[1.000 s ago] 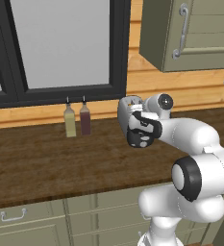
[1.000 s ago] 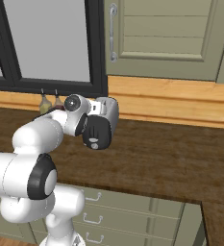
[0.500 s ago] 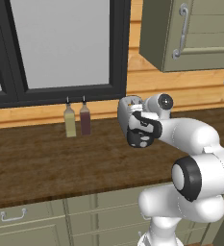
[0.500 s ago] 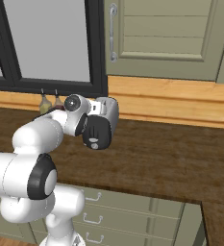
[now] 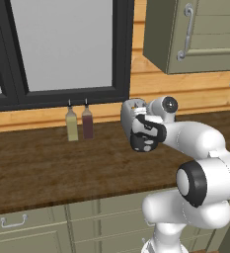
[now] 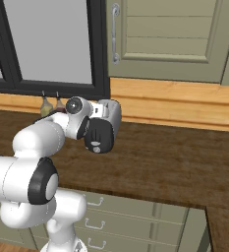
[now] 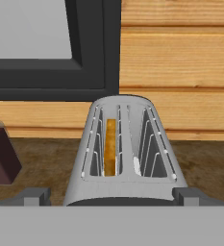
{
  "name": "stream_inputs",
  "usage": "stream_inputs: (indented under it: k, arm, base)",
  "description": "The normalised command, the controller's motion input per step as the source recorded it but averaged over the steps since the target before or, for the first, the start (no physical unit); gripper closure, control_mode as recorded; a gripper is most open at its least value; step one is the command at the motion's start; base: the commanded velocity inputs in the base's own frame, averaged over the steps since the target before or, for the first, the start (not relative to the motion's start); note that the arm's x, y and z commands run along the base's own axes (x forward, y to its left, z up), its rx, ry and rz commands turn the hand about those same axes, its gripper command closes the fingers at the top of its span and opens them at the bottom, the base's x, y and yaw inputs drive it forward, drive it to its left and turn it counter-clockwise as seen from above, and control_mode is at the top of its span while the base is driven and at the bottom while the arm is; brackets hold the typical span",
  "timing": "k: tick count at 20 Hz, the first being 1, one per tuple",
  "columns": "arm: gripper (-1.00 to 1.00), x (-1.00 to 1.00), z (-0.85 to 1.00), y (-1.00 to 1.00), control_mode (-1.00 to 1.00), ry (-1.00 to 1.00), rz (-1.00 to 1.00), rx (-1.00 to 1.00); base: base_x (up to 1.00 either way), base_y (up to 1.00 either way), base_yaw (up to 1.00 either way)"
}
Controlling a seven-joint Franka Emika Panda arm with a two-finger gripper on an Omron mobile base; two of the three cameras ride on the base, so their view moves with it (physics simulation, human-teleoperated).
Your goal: Start the toaster. Once the lever pops up, take the bread to the plate on the dining counter.
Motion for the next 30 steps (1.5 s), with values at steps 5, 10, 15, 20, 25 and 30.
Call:
stream_inputs:
  k: [5,10,15,20,25,30]
  arm:
    - [-1.0,0.0,0.0,0.0,-1.0,0.0,0.0,0.0]
    - [-1.0,0.0,0.0,0.0,-1.0,0.0,0.0,0.0]
    - [-1.0,0.0,0.0,0.0,-1.0,0.0,0.0,0.0]
    - [-1.0,0.0,0.0,0.0,-1.0,0.0,0.0,0.0]
    - [-1.0,0.0,0.0,0.0,-1.0,0.0,0.0,0.0]
    - [-1.0,0.0,0.0,0.0,-1.0,0.0,0.0,0.0]
  base:
    - [0.0,0.0,0.0]
    - [0.0,0.0,0.0]
    - [0.0,0.0,0.0]
    - [0.0,0.0,0.0]
    - [0.0,0.0,0.0]
    - [0.0,0.0,0.0]
